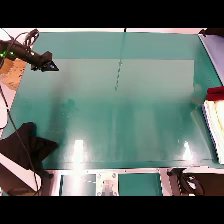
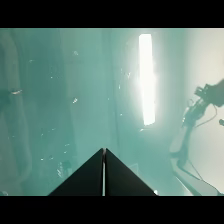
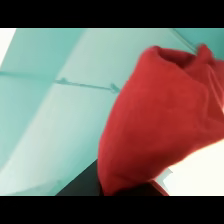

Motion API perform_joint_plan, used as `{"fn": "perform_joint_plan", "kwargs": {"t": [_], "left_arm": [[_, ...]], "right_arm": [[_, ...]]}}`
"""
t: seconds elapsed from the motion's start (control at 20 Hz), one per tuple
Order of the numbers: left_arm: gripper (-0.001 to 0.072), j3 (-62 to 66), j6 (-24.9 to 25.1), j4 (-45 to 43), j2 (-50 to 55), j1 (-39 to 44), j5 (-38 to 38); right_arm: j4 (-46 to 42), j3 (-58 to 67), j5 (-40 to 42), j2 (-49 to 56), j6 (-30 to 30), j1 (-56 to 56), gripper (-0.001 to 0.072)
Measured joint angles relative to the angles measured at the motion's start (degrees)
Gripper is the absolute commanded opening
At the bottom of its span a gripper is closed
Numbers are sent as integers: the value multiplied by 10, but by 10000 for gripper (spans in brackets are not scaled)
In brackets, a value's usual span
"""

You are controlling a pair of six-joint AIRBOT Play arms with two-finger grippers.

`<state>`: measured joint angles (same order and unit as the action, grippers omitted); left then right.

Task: Fold the shirts.

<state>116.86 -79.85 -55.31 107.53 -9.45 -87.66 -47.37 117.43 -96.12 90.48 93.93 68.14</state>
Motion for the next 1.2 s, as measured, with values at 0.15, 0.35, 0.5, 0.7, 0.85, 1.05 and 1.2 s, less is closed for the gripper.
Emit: {"fn": "perform_joint_plan", "kwargs": {"t": [0.15,0.35,0.5,0.7,0.85,1.05,1.2], "left_arm": [[28,0,-2,0,0,0,-5],[28,0,-2,0,0,0,-16],[28,0,-2,0,0,0,-26],[28,0,-2,0,0,0,-30],[28,0,-2,0,0,0,-31],[28,0,-2,0,0,0,-30],[27,2,-2,2,-1,0,-21]], "right_arm": [[-92,-3,-47,-10,19,14,12],[-233,-32,-76,-29,50,20,13],[-325,-70,-85,-39,59,22,13],[-409,-140,-89,-44,66,22,14],[-466,-205,-90,-45,73,22,536],[-508,-275,-91,-45,78,23,572],[-492,-286,-88,-45,94,11,24]]}}
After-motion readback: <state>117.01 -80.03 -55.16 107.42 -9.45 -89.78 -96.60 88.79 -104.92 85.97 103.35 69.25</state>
